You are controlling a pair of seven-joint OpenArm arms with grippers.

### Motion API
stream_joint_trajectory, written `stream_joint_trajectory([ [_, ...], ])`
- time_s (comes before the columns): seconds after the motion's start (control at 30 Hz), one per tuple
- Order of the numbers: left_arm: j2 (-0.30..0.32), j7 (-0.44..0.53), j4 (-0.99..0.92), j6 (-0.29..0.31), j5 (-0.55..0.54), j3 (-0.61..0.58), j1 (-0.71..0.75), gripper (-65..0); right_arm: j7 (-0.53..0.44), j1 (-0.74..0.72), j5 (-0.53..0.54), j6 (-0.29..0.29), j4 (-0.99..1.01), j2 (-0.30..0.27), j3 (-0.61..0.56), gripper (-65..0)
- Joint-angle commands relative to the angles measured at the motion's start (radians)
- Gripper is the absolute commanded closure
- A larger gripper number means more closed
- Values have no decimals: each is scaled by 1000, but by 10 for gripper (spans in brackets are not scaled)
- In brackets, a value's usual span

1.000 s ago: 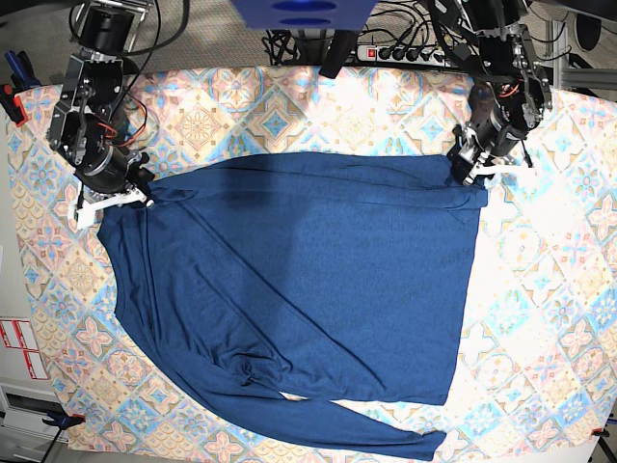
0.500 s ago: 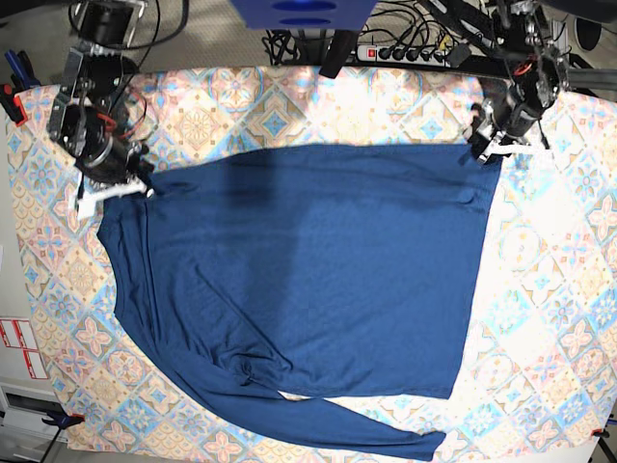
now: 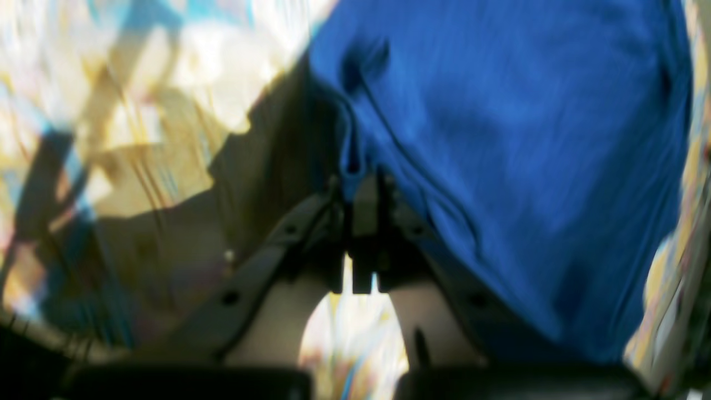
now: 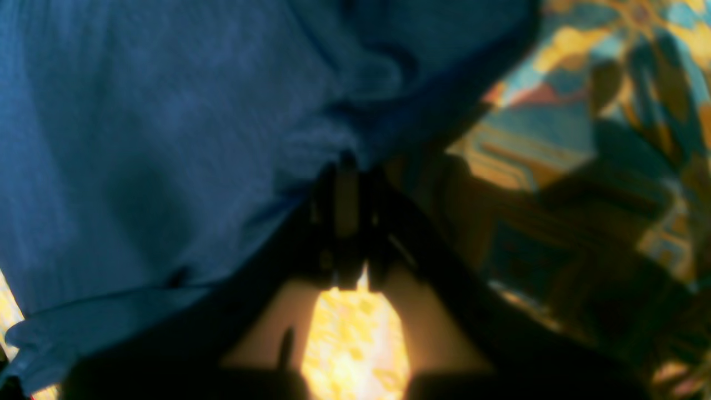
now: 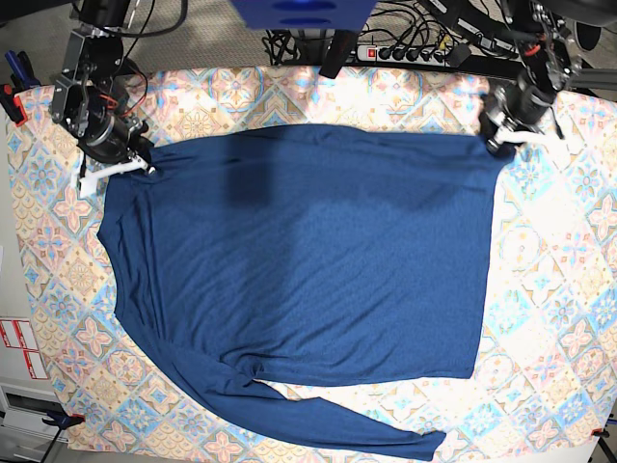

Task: Fold the T-shirt properly
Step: 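Drag the shirt with both grippers, laying it flatter on the cloth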

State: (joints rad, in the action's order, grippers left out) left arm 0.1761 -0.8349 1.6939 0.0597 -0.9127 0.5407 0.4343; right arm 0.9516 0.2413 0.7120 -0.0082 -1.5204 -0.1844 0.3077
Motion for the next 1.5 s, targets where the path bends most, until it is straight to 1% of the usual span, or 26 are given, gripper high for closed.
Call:
stream_joint_trajectory([
  [0.0,9,13,1,9,-6,3,-18,0,-24,-38,8,6,-25,-17,6,0],
  [0.3,12,13,-156,9,1,3,-210,0,-24,-218,4,6,11,-17,3,-1],
  [0.43,13,13,-239,9,1,5,-299,0,-24,-302,2,6,85,-17,-2,-2],
  [0.57,13,19,-269,9,2,5,-371,0,-24,-371,2,6,183,-17,-2,-2],
  [0.73,13,19,-344,7,53,5,-463,0,-24,-445,2,6,277,-16,-2,-2],
  [0.9,9,33,-395,7,86,5,-526,0,-29,-503,1,6,352,-16,-2,-2],
  [1.0,9,61,-427,7,116,0,-562,0,-70,-520,1,6,400,-16,-2,-3],
  [1.13,9,61,-498,7,166,0,-616,0,-102,-520,1,6,432,-19,-3,-7],
  [1.2,12,62,-518,7,183,3,-624,-1,-102,-517,1,6,430,-19,-3,-37],
  [1.27,12,58,-516,2,182,3,-622,-38,-98,-514,1,6,423,-19,-3,-89],
  [1.33,13,50,-513,1,175,2,-615,-99,-93,-511,1,6,419,-19,-3,-139],
  [1.43,15,10,-510,-1,171,8,-589,-202,-93,-491,2,6,418,-19,-3,-182],
  [1.47,15,6,-498,-1,169,9,-584,-227,-93,-491,2,6,415,-20,-2,-190],
])
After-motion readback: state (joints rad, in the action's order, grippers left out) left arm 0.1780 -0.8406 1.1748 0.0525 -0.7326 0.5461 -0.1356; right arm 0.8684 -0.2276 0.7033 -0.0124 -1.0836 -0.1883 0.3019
